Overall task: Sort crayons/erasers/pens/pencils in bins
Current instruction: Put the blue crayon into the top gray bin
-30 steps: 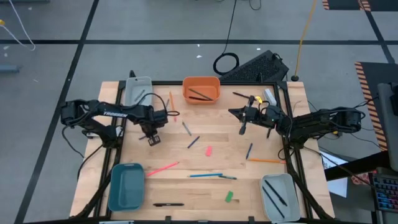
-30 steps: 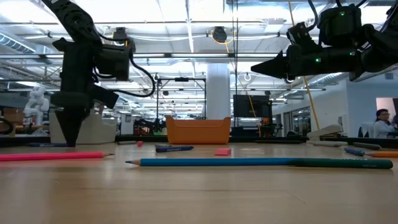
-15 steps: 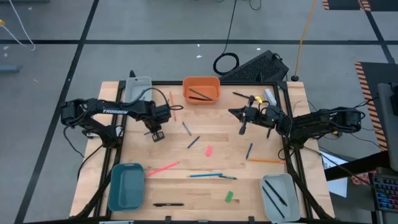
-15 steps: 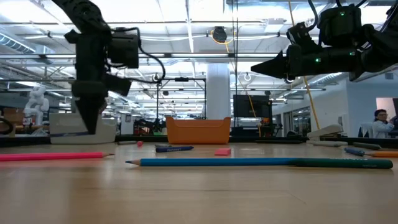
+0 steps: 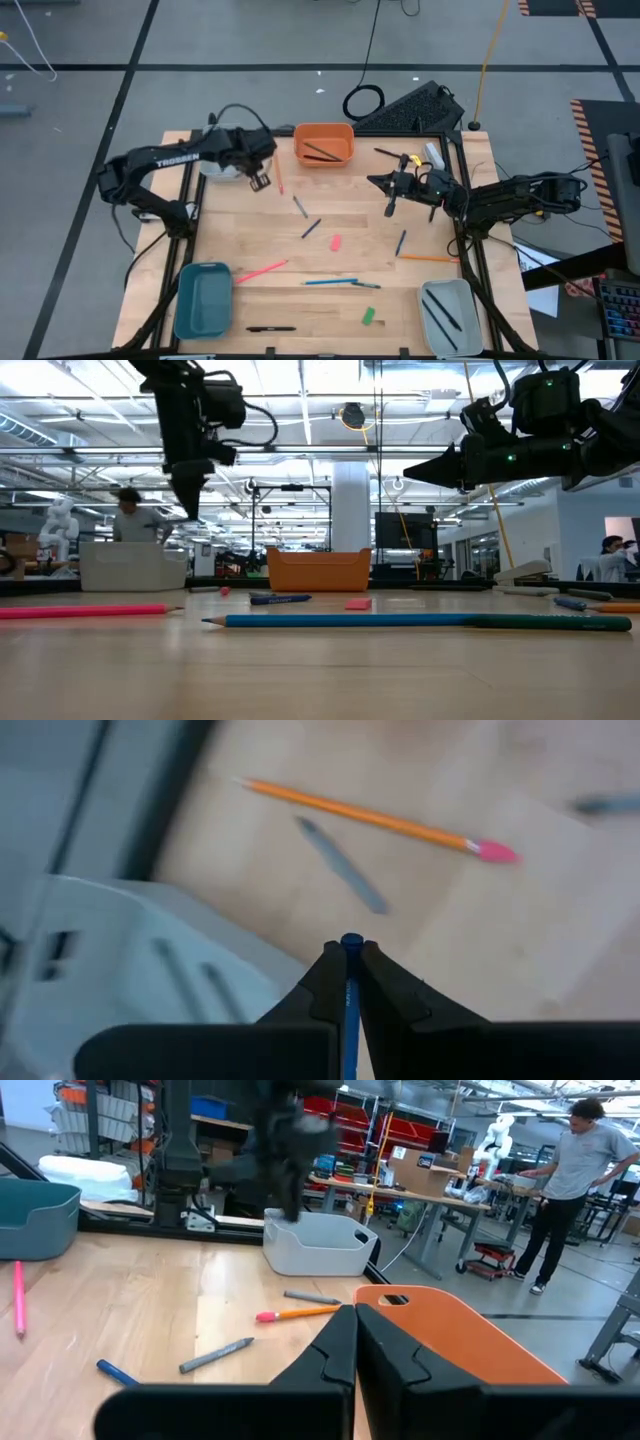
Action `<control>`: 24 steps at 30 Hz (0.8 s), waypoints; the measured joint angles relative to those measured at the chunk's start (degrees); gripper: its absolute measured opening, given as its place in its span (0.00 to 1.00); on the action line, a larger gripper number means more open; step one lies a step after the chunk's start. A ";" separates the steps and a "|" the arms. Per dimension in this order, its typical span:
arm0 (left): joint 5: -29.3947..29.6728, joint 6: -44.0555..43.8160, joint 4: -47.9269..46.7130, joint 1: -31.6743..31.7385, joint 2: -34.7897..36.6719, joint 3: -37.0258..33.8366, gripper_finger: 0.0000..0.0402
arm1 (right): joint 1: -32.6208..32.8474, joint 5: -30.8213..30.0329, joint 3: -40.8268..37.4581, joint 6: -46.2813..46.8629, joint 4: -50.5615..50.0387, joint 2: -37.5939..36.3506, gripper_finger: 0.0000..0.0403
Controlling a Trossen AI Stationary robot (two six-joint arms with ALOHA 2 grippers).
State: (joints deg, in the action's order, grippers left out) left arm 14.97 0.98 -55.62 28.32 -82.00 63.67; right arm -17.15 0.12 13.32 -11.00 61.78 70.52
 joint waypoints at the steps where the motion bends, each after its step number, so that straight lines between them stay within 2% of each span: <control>1: 0.94 0.40 -0.41 0.88 0.00 1.22 0.05 | 0.00 0.00 0.00 -0.02 -0.02 0.00 0.00; 4: 3.78 1.81 -1.31 4.15 0.07 4.09 0.05 | 0.00 0.00 0.00 -0.02 -0.43 0.00 0.00; 8: 4.98 3.03 -0.81 10.26 0.07 4.50 0.05 | 0.01 0.00 0.00 0.00 -1.19 0.00 0.00; 17: 2.07 3.27 9.24 23.72 0.07 -2.14 0.05 | 0.00 0.02 0.00 0.46 -2.46 0.00 0.00; 24: 0.06 3.23 13.90 27.47 0.02 -6.38 0.05 | 0.01 0.02 -0.02 0.36 -3.46 -0.02 0.00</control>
State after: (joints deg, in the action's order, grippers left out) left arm 15.03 4.21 -41.72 55.79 -81.97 57.29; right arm -17.14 0.14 13.31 -10.65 58.32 70.50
